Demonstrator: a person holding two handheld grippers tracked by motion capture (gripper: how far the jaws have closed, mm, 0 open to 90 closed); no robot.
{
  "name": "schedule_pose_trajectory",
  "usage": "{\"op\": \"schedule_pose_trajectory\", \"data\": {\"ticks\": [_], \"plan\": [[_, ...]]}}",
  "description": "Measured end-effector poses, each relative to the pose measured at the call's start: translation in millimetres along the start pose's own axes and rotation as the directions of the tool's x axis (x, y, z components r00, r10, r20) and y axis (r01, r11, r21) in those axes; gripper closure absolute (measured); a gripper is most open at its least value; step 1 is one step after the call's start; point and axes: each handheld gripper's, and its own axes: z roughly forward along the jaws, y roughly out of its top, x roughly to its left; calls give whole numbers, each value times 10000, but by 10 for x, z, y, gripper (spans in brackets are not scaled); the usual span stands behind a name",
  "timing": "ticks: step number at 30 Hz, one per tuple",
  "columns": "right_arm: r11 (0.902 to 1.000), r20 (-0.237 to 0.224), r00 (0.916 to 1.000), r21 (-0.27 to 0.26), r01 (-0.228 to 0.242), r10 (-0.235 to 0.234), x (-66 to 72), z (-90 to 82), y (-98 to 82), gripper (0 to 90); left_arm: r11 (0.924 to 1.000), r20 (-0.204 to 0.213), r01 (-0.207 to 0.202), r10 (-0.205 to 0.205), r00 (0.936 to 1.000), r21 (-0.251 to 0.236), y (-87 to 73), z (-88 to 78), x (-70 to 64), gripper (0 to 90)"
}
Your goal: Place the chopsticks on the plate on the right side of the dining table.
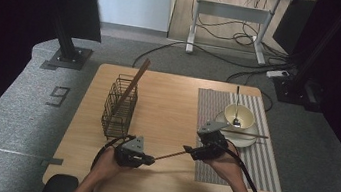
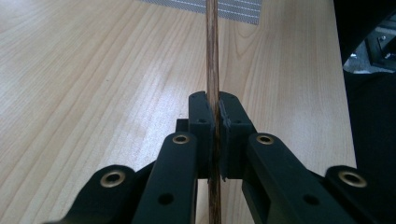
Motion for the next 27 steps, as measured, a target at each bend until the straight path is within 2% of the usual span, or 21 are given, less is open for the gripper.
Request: {"op": "schedule_pose_trajectory", "data": {"ticks": [2,6,9,12,14,19,27], "plan": [[9997,-399,9990,149,189,-183,45,30,-4,234,10000,75,-5,5,10000,39,3,1,-3,849],[9956,-901,9926,405,848,-809,137,91,-8,315,9999,223,-60,57,9997,133,9,1,-11,849],[9879,-1164,9848,713,1377,-1289,187,142,-22,388,9997,360,-148,142,9993,168,11,-4,-12,848],[9808,-1391,9787,1024,1657,-1508,232,184,-38,438,9996,506,-218,209,9985,178,10,-10,-18,848],[9734,-1550,9717,1164,1973,-1784,267,203,-46,483,9995,577,-270,259,9980,185,11,-14,-18,848],[9587,-1615,9626,1495,2418,-2176,317,237,-63,545,9990,671,-386,371,9971,208,21,-13,-33,848],[9455,-1741,9522,1664,2799,-2512,355,242,-68,647,9988,669,-472,460,9967,163,17,-32,-31,846]]}}
